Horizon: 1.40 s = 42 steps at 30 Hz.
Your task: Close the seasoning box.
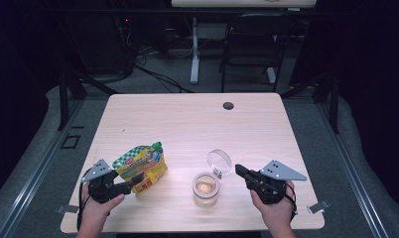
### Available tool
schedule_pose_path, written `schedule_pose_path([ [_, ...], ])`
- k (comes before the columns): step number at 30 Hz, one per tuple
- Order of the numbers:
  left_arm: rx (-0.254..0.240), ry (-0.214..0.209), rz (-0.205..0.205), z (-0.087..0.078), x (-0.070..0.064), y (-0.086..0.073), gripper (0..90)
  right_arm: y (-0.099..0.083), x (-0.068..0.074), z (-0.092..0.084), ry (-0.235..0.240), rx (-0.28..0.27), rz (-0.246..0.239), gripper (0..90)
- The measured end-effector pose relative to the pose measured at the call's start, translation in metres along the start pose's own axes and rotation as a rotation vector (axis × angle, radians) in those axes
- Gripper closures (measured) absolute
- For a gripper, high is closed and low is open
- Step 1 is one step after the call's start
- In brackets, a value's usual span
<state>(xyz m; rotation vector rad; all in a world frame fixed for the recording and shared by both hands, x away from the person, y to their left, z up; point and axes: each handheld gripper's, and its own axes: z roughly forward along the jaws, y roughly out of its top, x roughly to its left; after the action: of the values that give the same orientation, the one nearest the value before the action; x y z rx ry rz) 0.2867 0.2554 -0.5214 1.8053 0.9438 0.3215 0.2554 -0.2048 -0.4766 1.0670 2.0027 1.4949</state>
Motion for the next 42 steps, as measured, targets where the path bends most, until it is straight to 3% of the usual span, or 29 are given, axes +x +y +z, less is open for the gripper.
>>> schedule_pose_path([
  [14, -0.001, -0.006, 0.006, 0.003, -0.002, -0.001, 39.5, -0.008, -0.009, 0.009, -0.035, 0.030, 0.013, 90.0],
  [23, 0.013, -0.007, 0.015, 0.003, -0.005, -0.004, 39.5, -0.012, -0.014, 0.020, -0.031, 0.050, 0.039, 90.0],
  [42, 0.025, 0.000, 0.015, 0.002, -0.005, -0.007, 39.5, -0.015, -0.017, 0.039, -0.031, 0.083, 0.038, 90.0],
])
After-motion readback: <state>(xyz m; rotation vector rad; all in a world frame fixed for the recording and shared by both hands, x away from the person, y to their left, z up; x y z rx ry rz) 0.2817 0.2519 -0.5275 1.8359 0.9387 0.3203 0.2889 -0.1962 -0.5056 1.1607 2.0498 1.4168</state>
